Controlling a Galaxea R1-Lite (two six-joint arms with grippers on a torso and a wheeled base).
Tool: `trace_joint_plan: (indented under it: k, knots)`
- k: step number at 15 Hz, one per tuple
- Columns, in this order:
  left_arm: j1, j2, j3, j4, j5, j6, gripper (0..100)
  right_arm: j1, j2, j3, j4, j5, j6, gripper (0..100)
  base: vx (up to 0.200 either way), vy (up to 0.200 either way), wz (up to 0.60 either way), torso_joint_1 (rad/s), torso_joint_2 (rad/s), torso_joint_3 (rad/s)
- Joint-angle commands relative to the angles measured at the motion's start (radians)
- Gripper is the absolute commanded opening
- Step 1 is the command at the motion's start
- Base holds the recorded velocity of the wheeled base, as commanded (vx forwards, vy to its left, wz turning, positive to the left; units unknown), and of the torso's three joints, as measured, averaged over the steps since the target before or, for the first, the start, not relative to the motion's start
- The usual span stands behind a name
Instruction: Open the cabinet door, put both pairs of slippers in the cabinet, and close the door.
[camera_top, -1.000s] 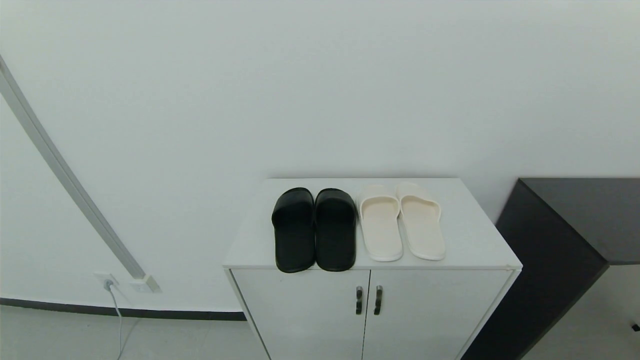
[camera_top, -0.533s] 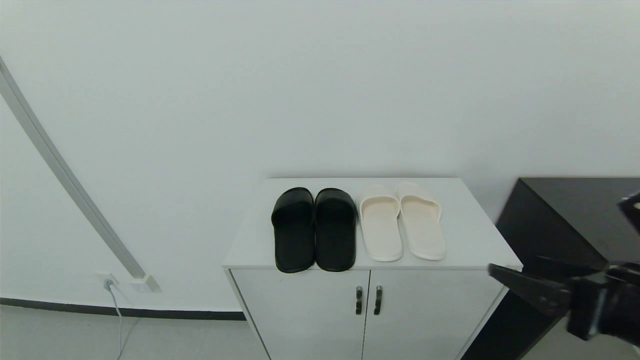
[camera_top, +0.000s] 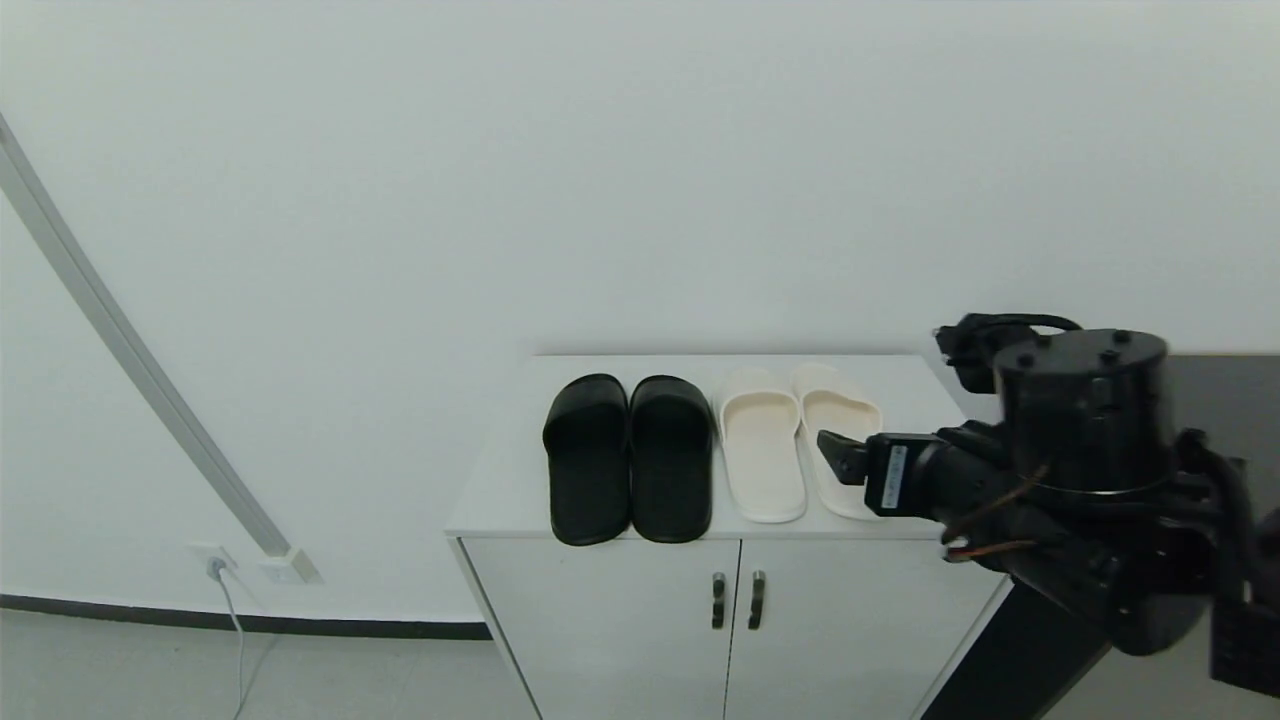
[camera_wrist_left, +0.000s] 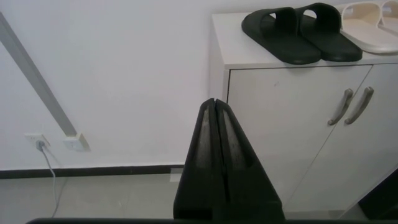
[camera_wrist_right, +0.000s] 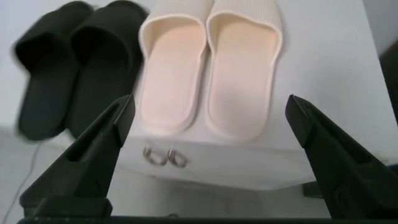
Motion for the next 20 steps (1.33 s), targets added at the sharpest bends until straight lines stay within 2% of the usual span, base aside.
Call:
trace_joint_plan:
  k: [1, 6, 11, 20]
  knots:
    - [0.0, 0.001, 0.0, 0.0, 0.001, 0.0, 0, -0.025, 0.161, -0.096, -0.003, -0.03, -0.003, 100, 0.0, 0.0, 0.0, 0.0, 0.0, 0.0]
    - [0.0, 0.001, 0.0, 0.0, -0.001, 0.0, 0, -0.073, 0.305, -0.203, -0.053, -0.03, -0.026, 100, 0.0, 0.0, 0.0, 0.0, 0.0, 0.0]
    - [0.0, 0.001, 0.0, 0.0, -0.001, -0.001, 0, -0.117, 0.443, -0.214, -0.279, -0.024, -0.155, 100, 0.0, 0.0, 0.0, 0.0, 0.0, 0.0]
    - [0.0, 0.001, 0.0, 0.001, -0.001, -0.001, 0, -0.165, 0.578, -0.384, -0.279, 0.015, -0.164, 100, 0.0, 0.0, 0.0, 0.0, 0.0, 0.0]
